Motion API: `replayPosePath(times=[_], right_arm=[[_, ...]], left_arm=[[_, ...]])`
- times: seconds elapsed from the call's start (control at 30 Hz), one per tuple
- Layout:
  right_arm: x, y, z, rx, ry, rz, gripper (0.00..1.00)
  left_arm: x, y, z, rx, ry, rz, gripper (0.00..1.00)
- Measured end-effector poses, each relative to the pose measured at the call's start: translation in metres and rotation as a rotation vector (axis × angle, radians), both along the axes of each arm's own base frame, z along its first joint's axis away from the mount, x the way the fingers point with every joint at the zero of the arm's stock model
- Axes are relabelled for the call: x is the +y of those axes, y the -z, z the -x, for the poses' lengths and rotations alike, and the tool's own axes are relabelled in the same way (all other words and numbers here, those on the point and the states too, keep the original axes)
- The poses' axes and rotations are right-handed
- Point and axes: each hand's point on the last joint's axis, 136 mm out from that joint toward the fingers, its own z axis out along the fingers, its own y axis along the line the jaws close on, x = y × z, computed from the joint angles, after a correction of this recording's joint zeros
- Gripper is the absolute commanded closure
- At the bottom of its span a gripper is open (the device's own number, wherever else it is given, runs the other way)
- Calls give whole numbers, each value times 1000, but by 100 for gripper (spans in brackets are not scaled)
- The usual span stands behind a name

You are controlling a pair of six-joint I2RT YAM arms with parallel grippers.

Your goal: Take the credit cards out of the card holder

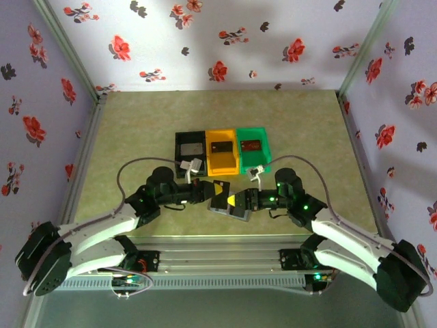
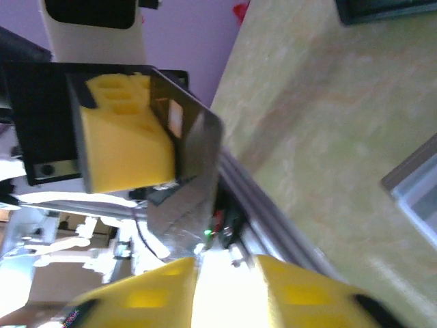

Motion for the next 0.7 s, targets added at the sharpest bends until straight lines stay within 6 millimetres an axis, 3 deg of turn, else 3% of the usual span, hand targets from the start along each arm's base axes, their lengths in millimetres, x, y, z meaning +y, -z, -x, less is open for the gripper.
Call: replayPosePath(times=[0.07,0.17,0.37,0.57,0.7], right_arm=[[-3,-2,-6,-11,50,1,26],[-10,-7,-15,-31,140,-42,16],[-21,-2,-29,-61,320,-118,17],[-9,-37,-27,-163,388,-252,22],[-3,-43,-31,-183,425,-290,27]], left_arm=[[3,-7,-4,-18,-33,13,100],[9,-18,-13,-45,-102,34,100],[20,-34,-35,-96,-267,67,100],[13,-36,-46,-103,-353,103,100],[6,-29,-49,-95,-375,101,100]])
